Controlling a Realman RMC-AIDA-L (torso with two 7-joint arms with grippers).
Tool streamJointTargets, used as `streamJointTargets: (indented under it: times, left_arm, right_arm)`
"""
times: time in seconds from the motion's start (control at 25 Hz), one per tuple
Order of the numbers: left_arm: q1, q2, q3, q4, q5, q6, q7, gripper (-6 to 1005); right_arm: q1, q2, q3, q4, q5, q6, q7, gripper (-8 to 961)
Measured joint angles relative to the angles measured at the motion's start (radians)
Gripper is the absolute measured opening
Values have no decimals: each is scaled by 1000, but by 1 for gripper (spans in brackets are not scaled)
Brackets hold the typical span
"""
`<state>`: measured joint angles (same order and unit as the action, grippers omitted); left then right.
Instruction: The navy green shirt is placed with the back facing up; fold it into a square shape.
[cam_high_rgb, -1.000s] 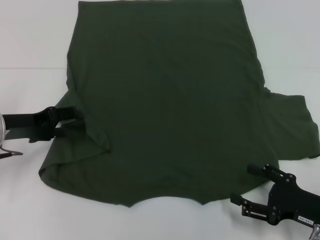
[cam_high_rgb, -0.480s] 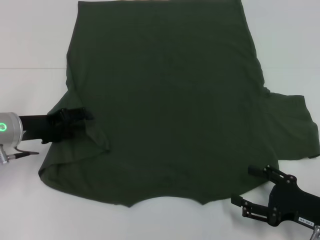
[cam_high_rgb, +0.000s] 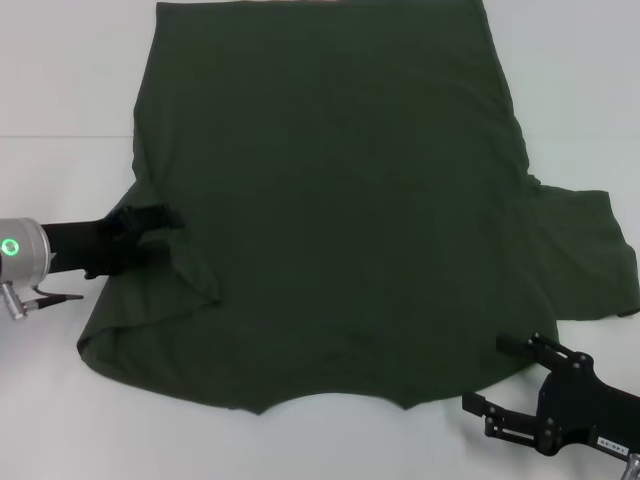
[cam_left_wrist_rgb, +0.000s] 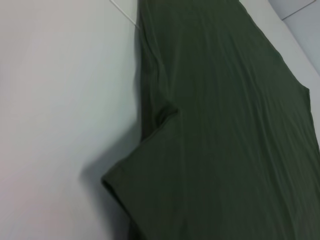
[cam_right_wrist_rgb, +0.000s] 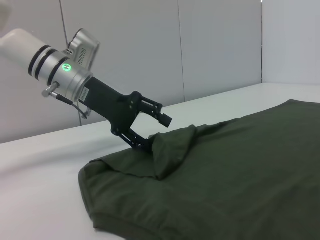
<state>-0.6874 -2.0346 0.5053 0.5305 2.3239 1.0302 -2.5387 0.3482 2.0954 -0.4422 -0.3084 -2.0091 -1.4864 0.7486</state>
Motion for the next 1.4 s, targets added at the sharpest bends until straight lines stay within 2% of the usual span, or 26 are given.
streamJointTargets:
  times: [0.52, 0.88, 1.12, 1.4]
  left_arm:
    - [-18, -5, 6, -17, 6, -25, 0, 875]
    - [-42, -13, 7, -13, 1, -35, 13, 824]
    - [-113, -41, 15, -8, 0, -41, 74, 824]
    - [-170, -71, 112, 7, 1, -68, 115, 823]
  right_arm:
    - [0, 0, -4, 1, 0, 0, 0, 925]
    - [-2, -1, -4, 12, 0, 0, -1, 925]
    - [-2, -2, -6, 13, 0, 0, -2, 925]
    - [-3, 0, -6, 22, 0, 0, -4, 924]
